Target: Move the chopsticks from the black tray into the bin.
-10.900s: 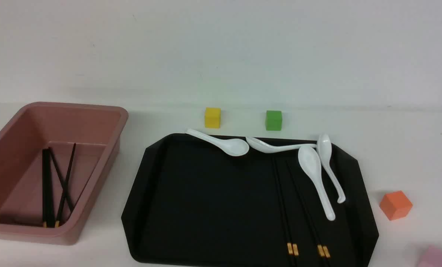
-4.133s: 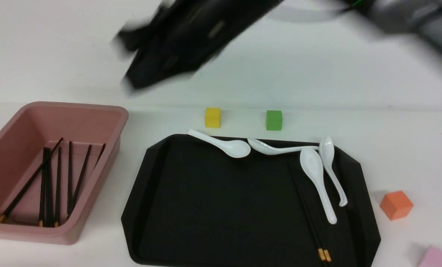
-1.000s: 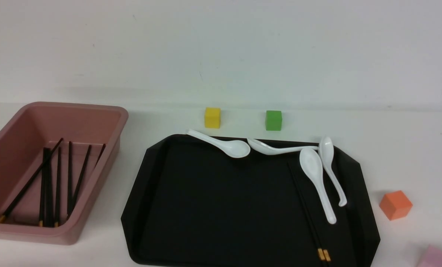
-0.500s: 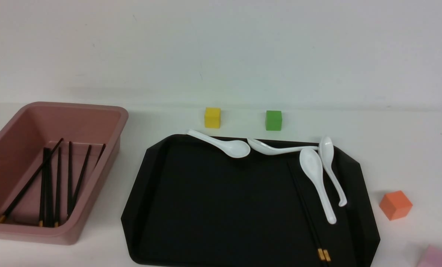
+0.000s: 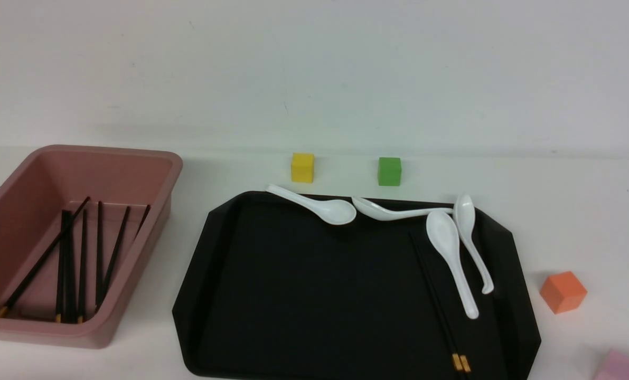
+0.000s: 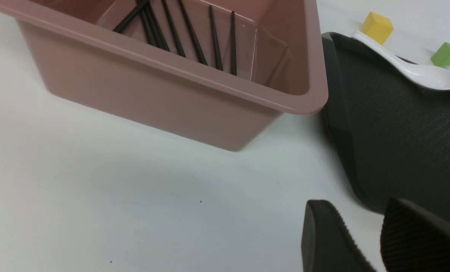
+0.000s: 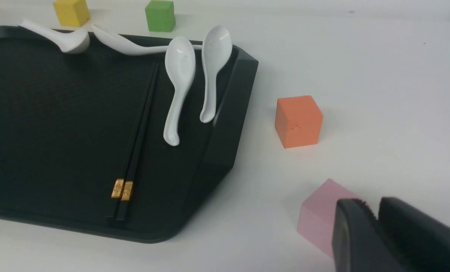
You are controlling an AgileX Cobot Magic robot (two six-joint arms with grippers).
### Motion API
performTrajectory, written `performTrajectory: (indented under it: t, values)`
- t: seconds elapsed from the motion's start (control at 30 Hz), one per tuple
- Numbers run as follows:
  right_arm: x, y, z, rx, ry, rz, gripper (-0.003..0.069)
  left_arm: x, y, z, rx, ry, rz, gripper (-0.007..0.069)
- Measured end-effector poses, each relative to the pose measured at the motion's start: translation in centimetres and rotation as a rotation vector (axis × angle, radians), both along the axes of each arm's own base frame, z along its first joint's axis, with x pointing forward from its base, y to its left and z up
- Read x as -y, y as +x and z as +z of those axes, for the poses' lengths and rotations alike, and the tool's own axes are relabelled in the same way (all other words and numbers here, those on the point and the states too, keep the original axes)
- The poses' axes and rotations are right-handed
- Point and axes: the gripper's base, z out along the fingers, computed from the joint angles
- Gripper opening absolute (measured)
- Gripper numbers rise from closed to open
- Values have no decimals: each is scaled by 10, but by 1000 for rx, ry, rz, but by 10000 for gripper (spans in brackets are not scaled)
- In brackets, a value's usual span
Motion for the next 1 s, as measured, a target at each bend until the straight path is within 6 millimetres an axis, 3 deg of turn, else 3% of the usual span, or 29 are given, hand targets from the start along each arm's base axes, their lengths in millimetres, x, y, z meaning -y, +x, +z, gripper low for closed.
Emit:
performTrajectory:
  t: [1.0]
  values:
    - [0, 0, 0, 0, -1, 0, 162, 0, 0, 0, 0, 0, 0, 238]
